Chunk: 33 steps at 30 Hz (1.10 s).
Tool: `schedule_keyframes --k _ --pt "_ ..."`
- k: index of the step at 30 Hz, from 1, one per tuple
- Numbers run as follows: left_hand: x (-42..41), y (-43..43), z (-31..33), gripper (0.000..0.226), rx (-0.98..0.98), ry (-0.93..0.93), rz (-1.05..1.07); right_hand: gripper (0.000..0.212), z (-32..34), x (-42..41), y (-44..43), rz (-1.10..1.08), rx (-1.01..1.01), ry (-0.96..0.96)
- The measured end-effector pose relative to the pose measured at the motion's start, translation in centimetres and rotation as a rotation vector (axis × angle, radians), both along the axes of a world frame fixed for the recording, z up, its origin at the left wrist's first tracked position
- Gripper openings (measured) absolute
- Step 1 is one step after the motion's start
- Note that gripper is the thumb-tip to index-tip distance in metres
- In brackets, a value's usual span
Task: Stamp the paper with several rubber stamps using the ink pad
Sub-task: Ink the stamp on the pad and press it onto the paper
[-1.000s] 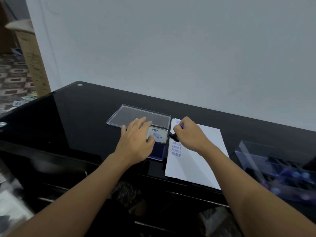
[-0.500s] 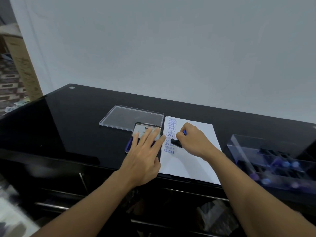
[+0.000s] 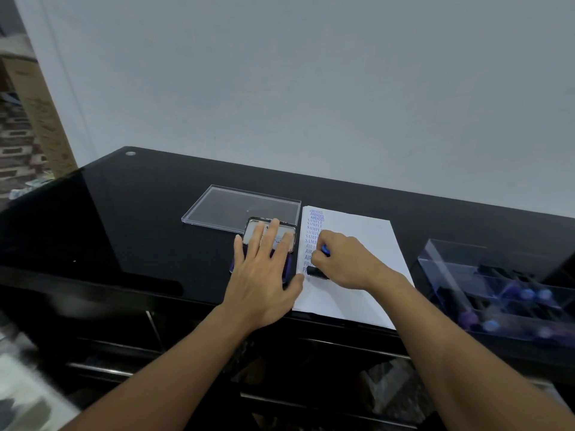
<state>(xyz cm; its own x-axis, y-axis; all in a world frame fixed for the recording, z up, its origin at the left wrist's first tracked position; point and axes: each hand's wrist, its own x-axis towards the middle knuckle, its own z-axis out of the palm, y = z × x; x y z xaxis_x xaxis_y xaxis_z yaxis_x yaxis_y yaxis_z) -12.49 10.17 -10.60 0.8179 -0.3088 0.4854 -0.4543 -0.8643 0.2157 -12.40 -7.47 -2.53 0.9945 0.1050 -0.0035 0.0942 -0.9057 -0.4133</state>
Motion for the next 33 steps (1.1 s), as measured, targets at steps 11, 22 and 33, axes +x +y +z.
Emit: schedule_keyframes --k 11,22,33 --pt "0.4 0.1 -0.7 0.078 0.022 -0.002 0.016 0.017 -0.4 0.2 0.4 0.040 -0.030 0.014" --pt "0.3 0.2 -0.5 0.076 0.027 -0.004 0.009 0.015 -0.2 0.1 1.1 0.044 -0.060 0.019" --pt "0.2 0.2 -0.4 0.075 0.042 0.004 0.005 0.016 -1.1 -1.1 2.1 0.061 -0.069 0.002"
